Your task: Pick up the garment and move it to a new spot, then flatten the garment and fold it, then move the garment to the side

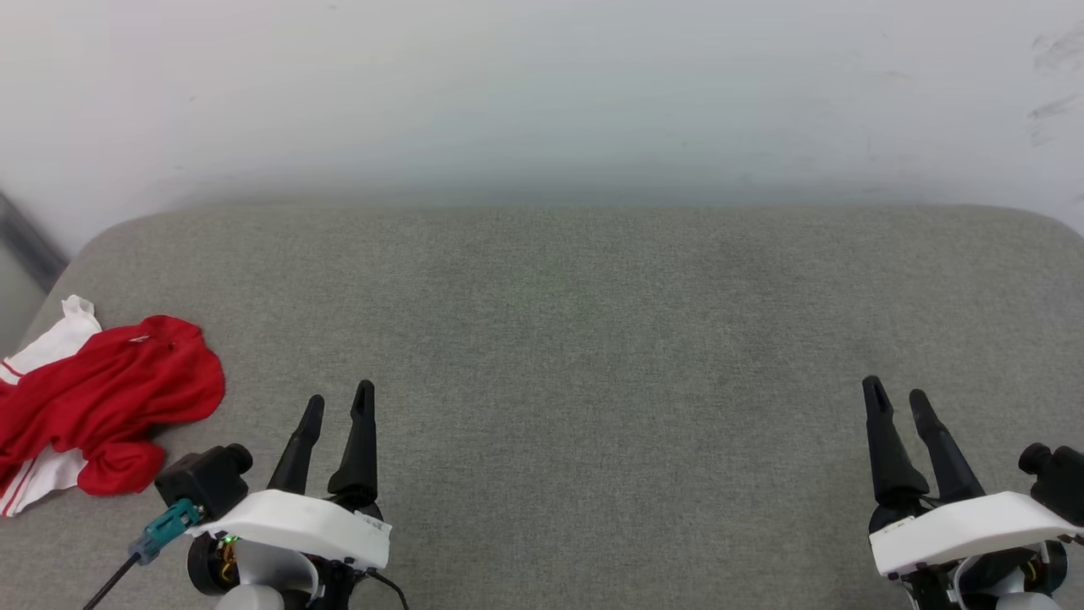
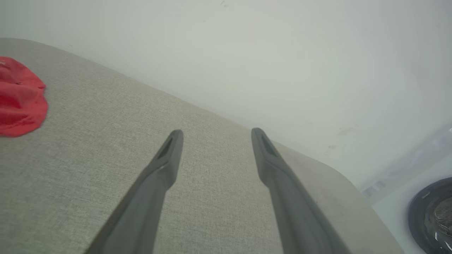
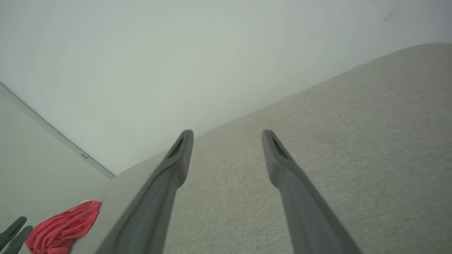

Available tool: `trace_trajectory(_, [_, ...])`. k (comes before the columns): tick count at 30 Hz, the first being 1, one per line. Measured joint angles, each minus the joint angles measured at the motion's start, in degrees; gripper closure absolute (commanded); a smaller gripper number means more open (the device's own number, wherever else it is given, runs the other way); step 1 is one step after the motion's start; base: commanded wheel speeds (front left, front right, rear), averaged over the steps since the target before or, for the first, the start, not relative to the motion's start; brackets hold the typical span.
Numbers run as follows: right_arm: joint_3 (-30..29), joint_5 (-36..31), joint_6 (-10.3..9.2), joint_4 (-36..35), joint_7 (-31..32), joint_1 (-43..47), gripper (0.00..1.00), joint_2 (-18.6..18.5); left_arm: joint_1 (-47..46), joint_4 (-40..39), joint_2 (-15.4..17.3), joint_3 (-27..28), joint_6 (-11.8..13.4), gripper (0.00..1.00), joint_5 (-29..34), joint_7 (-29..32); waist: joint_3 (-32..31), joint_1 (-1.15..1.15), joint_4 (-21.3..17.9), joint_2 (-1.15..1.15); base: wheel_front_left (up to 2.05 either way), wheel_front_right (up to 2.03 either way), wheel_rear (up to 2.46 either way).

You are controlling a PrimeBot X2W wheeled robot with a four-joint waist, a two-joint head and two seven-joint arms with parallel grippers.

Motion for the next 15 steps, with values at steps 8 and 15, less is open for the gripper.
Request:
trace_trajectory(8, [0.01,-5.61,0.00,-1.08,0.00,0.44,0.00,0.01,-0.49,0.15,0.40,-1.03,0.44,0.00,5.35,-1.15,-0.11,0.00,0.06,0.00,0.00,0.00,0.00])
trace_trajectory(15, [0.02,-9.83,0.00,-1.60,-0.11,0.51,0.00,0.01,-0.69,0.59,0.73,-1.85,0.92,0.00,9.47,-2.21,-0.13,0.00,-0.06,0.00,0.00,0.00,0.00])
